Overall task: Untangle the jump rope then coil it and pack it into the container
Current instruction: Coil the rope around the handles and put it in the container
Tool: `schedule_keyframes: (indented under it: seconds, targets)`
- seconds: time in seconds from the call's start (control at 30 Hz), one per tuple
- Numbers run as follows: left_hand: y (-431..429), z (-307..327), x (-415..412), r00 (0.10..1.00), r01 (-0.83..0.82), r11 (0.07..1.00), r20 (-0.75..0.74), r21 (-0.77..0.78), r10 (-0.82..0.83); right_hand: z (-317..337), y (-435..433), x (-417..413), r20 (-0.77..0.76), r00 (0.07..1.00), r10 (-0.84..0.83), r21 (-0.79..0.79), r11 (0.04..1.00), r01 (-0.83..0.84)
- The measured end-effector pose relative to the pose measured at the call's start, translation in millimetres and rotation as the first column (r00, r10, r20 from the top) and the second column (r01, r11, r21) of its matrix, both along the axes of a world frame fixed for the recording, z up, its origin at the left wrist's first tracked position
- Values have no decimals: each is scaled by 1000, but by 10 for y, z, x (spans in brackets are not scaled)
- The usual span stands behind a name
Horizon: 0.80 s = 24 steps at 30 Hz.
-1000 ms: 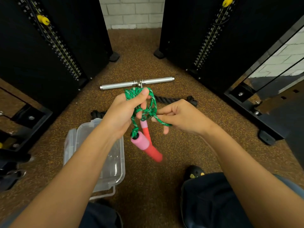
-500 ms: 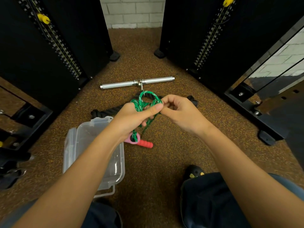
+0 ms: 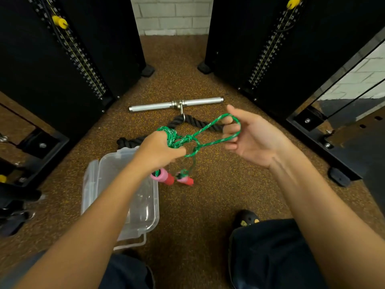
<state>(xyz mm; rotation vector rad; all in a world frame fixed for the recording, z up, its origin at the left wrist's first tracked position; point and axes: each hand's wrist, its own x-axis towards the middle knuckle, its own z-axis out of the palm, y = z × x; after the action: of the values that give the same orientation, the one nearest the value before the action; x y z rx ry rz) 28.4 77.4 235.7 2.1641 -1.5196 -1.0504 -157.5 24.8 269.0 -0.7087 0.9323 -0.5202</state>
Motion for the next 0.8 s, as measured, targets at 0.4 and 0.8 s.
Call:
schedule_keyframes:
  seconds: [0.4, 0.8]
  targets:
    - [41, -129, -325, 761, 70, 997, -645, -18, -65, 95, 43, 51, 346, 937, -50, -34, 997, 66]
    - [-19, -48, -185, 763, -217, 968, -640, -123, 89, 3, 60, 22, -527, 753, -395, -710, 692, -133]
